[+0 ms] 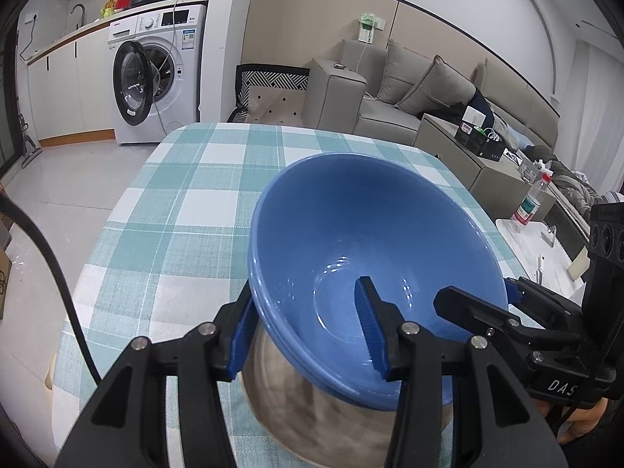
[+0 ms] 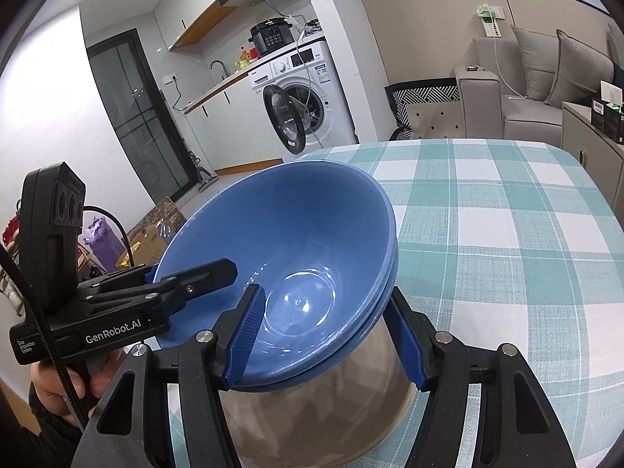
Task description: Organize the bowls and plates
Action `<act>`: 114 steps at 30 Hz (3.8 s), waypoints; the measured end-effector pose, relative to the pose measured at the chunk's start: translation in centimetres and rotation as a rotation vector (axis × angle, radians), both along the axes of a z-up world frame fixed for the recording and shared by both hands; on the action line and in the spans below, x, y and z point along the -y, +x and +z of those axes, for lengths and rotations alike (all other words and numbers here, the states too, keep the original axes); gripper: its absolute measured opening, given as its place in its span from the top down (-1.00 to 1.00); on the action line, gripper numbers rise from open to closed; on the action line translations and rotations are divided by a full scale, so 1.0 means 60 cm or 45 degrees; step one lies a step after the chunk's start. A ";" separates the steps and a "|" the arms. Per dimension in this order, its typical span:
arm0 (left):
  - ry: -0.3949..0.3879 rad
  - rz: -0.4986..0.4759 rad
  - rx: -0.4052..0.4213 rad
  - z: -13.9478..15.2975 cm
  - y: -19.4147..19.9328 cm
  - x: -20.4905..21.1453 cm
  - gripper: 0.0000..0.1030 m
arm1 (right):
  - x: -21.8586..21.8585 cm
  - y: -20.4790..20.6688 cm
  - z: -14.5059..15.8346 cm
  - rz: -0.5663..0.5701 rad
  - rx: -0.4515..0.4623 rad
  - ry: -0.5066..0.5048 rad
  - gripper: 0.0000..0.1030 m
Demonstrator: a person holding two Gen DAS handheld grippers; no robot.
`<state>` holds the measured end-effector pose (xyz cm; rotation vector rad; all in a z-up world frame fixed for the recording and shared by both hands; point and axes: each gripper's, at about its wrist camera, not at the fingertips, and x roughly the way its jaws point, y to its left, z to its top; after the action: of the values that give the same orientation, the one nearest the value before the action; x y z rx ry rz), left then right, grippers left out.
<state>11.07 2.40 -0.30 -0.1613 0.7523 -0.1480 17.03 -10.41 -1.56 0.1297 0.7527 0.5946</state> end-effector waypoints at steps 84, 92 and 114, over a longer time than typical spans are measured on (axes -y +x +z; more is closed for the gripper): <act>0.204 0.087 0.432 -0.005 -0.132 -0.066 -1.00 | 0.108 -0.104 -0.012 0.102 0.444 -0.053 -0.99; 0.201 0.106 0.473 -0.015 -0.145 -0.070 -1.00 | 0.102 -0.122 -0.025 0.116 0.483 -0.089 -0.99; 0.214 0.066 0.515 -0.035 -0.160 -0.055 -1.00 | 0.100 -0.145 -0.023 0.132 0.550 -0.072 -0.99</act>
<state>1.44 5.68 -2.40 0.0112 0.3545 -0.0640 8.35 -16.40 -2.96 -0.0902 0.3575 0.6708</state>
